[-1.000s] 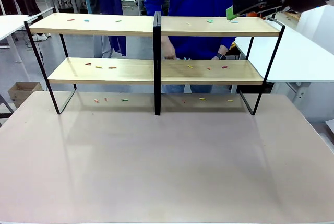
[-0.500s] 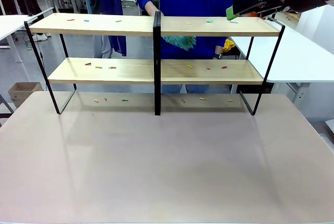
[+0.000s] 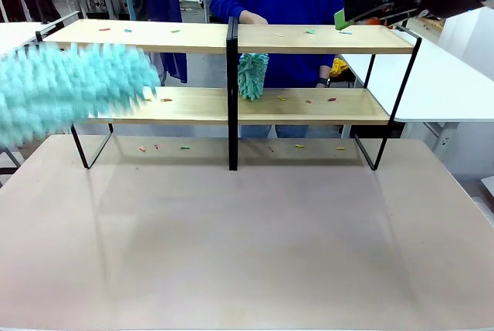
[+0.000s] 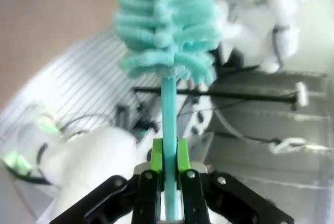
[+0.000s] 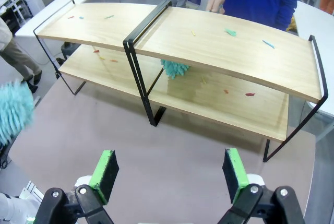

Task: Clean the shelves.
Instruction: Clean a randomly selected level of the Shelf with the Duster.

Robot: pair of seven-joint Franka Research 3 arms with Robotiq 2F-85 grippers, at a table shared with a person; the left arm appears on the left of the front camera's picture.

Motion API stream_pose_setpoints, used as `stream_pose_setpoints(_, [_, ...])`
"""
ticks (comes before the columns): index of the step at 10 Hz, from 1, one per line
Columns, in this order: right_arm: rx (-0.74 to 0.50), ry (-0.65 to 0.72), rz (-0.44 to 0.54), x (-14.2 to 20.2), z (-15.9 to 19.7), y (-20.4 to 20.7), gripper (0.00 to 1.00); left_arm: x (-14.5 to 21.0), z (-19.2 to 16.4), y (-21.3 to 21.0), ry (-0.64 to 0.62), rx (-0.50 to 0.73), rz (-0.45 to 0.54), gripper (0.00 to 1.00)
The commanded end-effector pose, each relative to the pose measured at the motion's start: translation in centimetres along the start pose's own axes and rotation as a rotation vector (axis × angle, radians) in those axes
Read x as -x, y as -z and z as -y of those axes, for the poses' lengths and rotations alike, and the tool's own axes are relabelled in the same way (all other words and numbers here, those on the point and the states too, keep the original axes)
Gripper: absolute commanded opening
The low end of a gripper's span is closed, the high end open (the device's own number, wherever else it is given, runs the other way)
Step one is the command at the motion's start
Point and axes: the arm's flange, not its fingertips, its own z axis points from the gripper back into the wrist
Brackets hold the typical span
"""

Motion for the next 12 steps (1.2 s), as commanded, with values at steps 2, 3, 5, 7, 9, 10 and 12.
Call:
stream_pose_setpoints(2, [0.001,0.001,0.000,0.0,0.1,0.0,1.00,0.0,0.0,0.0,0.000,0.000,0.000,0.12])
stream_pose_setpoints(3, [0.001,0.001,0.000,0.0,0.1,0.0,1.00,0.0,0.0,0.0,0.000,0.000,0.000,0.12])
stream_pose_setpoints(5, [0.001,0.001,0.000,0.0,0.1,0.0,1.00,-3.5,-1.0,3.4,-0.016,-0.101,-0.017,0.12])
stream_pose_setpoints(7, [0.001,0.001,0.000,0.0,0.1,0.0,1.00,-11.2,-2.6,7.3,-0.092,-0.159,0.116,0.12])
stream_pose_setpoints(9, [0.001,0.001,0.000,0.0,0.1,0.0,1.00,-13.5,-4.0,7.3,-0.142,-0.121,0.148,0.12])
stream_pose_setpoints(10, [0.001,0.001,0.000,0.0,0.1,0.0,1.00,-12.1,-3.8,6.2,-0.146,-0.084,0.081,0.12])
stream_pose_setpoints(12, [0.001,0.001,0.000,0.0,0.1,0.0,1.00,-6.0,-3.9,0.9,-0.112,0.012,-0.134,0.12])
